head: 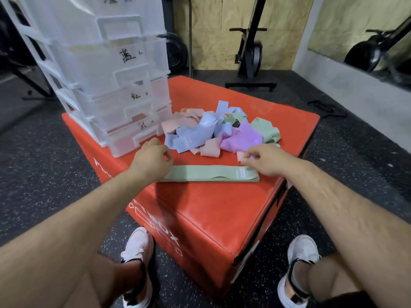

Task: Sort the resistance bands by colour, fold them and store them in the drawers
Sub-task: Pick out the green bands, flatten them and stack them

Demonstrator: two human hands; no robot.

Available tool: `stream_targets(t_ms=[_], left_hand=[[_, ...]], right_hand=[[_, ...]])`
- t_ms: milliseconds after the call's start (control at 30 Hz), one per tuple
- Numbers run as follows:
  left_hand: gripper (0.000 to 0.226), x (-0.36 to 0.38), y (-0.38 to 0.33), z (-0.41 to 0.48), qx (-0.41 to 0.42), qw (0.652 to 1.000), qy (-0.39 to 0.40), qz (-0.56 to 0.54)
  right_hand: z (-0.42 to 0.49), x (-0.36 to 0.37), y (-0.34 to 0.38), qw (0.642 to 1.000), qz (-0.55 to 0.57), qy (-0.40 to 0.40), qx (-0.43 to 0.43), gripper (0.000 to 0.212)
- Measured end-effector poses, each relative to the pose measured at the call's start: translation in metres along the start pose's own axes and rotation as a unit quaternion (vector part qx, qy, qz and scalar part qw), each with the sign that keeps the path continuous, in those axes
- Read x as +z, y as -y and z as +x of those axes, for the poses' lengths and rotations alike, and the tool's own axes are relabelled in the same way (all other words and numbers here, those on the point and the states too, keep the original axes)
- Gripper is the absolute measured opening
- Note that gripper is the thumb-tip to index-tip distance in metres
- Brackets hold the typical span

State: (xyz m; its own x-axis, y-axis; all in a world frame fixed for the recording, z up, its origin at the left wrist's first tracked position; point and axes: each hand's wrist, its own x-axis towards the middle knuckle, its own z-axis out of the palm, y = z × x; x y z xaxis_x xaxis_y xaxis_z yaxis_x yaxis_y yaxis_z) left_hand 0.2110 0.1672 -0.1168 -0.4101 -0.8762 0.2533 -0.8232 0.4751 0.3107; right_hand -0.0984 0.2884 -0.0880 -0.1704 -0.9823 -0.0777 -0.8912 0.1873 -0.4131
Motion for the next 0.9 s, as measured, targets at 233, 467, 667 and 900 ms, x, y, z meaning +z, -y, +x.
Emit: stream_targets(t_ms=[233, 467, 667, 900], left_hand=[[0.011, 0.01, -0.086, 0.047, 0.088, 0.991, -0.008, -0.104], [0.027, 0.051, -0.146, 0.092, 0.129, 0.979, 0.049, -0.15], [0.033, 0.074, -0.181, 0.109, 0.131, 0.974, 0.083, -0.165], [0.032, 0.073, -0.187, 0.109, 0.109, 0.973, 0.098, -0.176]], right_hand=[[0.027, -0.018, -0.003, 0.996, 0.049, -0.07, 0.011, 0.021], [0.076, -0.023, -0.05, 0.984, 0.01, -0.122, 0.13, 0.041], [0.093, 0.011, -0.079, 0.979, 0.057, -0.07, 0.183, 0.047], [0.093, -0.004, -0.076, 0.974, 0.116, -0.124, 0.151, 0.014]])
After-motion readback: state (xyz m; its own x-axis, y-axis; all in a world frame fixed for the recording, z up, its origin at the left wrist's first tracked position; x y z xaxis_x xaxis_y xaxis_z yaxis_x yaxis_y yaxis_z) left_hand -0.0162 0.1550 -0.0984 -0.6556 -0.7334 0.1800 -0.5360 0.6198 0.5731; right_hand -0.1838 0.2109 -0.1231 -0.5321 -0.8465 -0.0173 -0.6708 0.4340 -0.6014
